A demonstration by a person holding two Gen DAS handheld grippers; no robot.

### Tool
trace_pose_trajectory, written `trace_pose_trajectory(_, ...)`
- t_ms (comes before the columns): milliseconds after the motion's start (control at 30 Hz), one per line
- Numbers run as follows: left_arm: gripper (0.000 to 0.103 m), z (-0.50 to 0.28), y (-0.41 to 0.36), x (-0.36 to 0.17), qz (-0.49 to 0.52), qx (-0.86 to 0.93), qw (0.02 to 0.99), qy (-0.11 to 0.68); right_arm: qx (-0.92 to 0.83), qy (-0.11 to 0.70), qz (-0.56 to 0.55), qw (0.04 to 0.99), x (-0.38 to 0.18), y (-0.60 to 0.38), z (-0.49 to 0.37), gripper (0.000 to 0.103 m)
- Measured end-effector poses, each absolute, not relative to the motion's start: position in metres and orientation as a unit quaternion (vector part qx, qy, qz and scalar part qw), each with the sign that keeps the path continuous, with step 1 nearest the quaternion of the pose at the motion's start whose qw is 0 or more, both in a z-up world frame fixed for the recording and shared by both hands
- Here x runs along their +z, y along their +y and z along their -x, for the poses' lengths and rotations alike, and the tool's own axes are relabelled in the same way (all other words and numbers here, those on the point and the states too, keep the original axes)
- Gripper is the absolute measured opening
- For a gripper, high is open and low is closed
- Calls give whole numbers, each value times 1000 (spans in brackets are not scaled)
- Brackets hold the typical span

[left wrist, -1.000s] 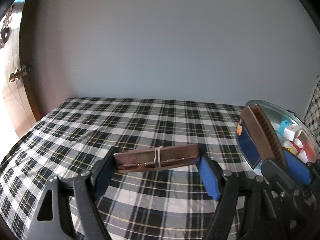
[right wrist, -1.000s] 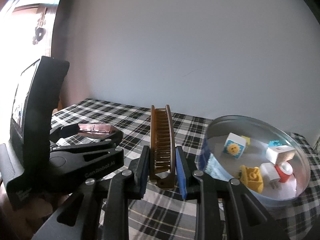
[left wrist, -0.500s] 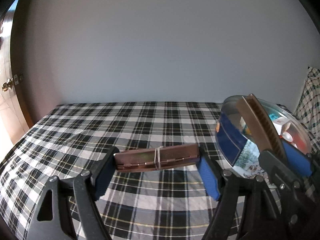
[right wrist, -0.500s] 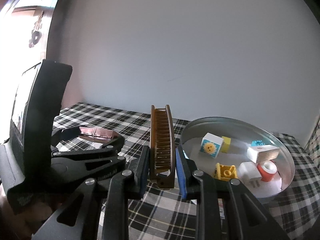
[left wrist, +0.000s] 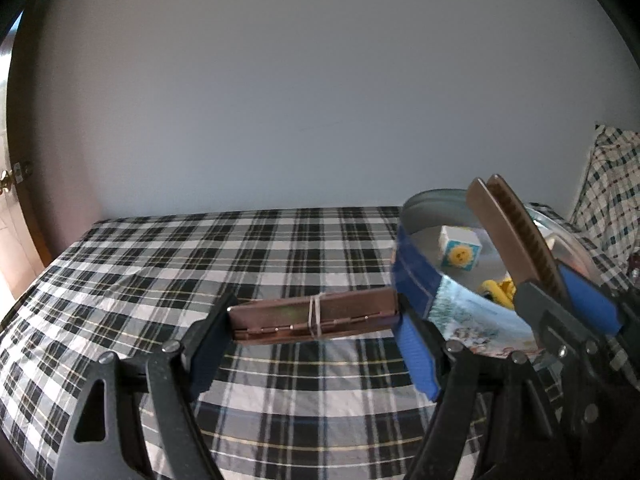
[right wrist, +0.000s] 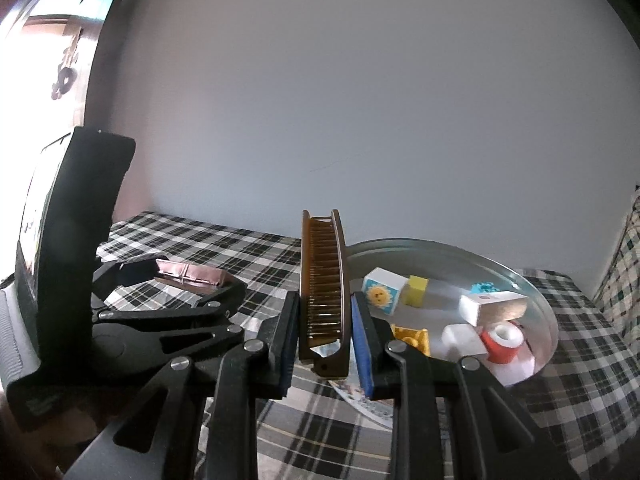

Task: Organize rigid objects
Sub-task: 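Lift and carry the brown box and comb over the tin with both tools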

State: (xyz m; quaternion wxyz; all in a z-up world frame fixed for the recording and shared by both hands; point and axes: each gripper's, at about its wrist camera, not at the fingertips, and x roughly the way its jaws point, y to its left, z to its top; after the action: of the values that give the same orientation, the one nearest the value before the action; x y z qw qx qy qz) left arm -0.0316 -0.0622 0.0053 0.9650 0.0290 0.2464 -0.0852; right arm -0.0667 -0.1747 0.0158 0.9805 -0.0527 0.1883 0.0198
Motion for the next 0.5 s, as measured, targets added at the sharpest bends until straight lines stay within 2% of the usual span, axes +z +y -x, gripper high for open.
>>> trace_pose_trajectory(500, 77, 45, -99, 7, -44, -121, 964, 231, -11, 165, 28, 986, 22, -209, 88, 27)
